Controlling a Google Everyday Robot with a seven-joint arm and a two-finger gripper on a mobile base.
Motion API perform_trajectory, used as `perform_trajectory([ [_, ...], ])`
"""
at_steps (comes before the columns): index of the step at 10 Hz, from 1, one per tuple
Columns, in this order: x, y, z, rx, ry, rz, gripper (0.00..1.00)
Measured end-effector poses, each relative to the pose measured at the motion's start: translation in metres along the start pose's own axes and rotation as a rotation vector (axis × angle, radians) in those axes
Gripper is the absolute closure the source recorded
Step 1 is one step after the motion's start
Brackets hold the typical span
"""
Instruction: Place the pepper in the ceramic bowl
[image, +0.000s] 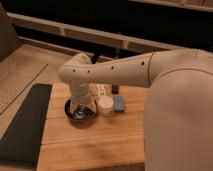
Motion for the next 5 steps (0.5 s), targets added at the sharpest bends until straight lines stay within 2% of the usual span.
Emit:
perform_trajectory([
  [1,-0.006,-0.002,-0.003,0.01,-0.025,-0.01,0.35],
  [3,-0.035,-0.011,-0.018,0.027,-0.129,-0.057,0.35],
  [5,-0.091,-0.018,-0.06,0.031,-0.32,-0.167,0.35],
])
